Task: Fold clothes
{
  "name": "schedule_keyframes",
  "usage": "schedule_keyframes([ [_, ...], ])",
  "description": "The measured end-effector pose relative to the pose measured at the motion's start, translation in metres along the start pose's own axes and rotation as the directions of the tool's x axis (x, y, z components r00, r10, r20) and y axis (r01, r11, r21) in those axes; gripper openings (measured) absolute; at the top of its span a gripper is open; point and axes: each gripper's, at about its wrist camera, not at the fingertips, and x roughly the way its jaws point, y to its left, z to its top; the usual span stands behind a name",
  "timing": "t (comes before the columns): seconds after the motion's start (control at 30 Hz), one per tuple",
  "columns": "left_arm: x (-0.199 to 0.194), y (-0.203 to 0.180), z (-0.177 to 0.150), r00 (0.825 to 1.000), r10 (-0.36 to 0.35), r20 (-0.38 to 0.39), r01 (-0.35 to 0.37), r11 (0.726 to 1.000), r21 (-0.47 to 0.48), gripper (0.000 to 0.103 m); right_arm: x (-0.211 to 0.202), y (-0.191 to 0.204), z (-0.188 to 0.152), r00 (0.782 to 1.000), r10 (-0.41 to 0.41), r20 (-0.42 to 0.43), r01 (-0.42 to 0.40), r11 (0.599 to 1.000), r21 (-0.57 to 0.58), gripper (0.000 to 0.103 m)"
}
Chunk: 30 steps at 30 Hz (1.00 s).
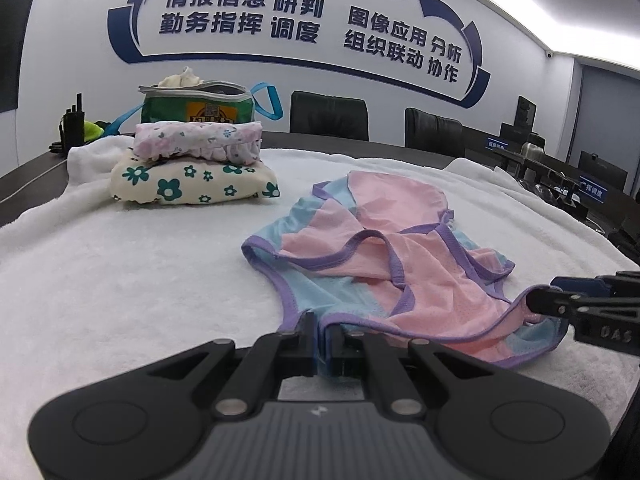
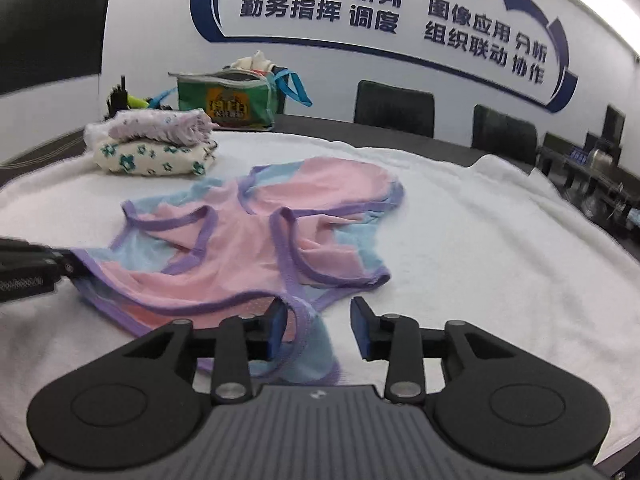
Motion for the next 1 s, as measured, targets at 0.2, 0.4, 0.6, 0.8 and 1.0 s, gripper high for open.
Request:
schedule_keyframes([
  [0.2, 0.000, -0.001, 0.000, 1.000, 0.001, 0.002, -0.001, 1.000, 0.010, 0.002, -0.011, -0.014, 0.001, 1.000, 0.020, -0.001, -0.020, 0.996, 0.091, 0.040],
  [0.4, 0.000, -0.001, 0.000, 1.000, 0.001, 0.001, -0.001, 1.000, 0.012, 0.002, -0.017, -0.025, -0.003, 0.999, 0.036, -0.010, -0.034, 0.986, 0.163, 0.041],
  [0.6, -0.001, 0.000, -0.001, 1.000, -0.001, 0.002, 0.001, 1.000, 0.004, 0.002, -0.021, -0.029, -0.003, 0.998, 0.059, -0.007, -0.056, 0.979, 0.195, 0.041],
  [0.8, -0.001, -0.001, 0.000, 1.000, -0.003, 0.004, 0.003, 1.000, 0.008, 0.002, -0.026, -0.035, -0.005, 0.996, 0.087, -0.017, -0.079, 0.963, 0.257, 0.043],
  [1.0, 0.000, -0.002, 0.000, 1.000, 0.004, -0.004, -0.004, 1.000, 0.016, 0.002, -0.024, -0.032, -0.016, 0.995, 0.087, -0.050, -0.071, 0.960, 0.272, 0.045],
])
